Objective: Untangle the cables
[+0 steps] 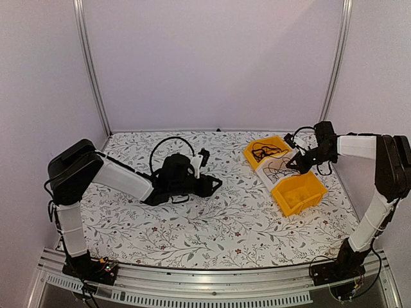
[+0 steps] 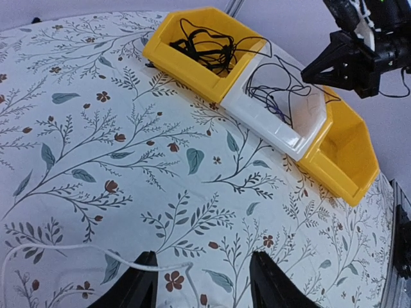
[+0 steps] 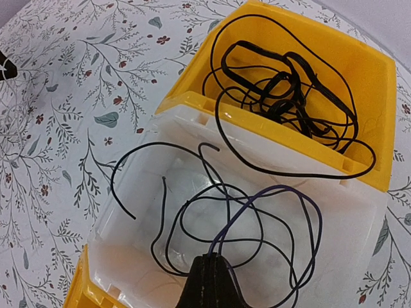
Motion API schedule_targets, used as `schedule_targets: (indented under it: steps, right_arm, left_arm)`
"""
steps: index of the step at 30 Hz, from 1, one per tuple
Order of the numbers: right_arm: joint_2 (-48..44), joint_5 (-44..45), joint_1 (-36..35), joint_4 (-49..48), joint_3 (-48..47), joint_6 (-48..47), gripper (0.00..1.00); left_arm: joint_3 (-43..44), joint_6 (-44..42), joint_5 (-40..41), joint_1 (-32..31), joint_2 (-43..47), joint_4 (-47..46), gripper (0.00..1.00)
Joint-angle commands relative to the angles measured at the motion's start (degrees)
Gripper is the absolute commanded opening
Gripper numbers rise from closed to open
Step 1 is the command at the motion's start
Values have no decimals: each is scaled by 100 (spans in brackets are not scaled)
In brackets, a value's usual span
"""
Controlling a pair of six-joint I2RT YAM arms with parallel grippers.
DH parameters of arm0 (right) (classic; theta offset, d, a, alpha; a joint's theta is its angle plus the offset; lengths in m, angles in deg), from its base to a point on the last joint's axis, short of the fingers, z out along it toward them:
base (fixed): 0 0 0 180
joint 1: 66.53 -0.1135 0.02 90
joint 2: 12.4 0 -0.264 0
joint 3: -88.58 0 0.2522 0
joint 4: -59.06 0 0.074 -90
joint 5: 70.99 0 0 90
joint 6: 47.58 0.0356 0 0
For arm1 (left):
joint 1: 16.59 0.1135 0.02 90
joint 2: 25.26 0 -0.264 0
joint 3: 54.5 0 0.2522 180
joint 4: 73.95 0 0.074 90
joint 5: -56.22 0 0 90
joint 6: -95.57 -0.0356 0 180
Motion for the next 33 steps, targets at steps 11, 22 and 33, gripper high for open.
schedule_targets:
  steps: [11,22,33]
  right_arm:
    - [45,566,-472,329,-472,100,34]
    - [-2016,887,-396,18,531,-49,58]
    - [-1409,971,75,779,494,217,39]
  left_arm:
    - [-55,92,-83,15,-88,-158,49]
    - [-237,-302,302,25,372,103,49]
    - [-448,-157,263,29,312,-120,49]
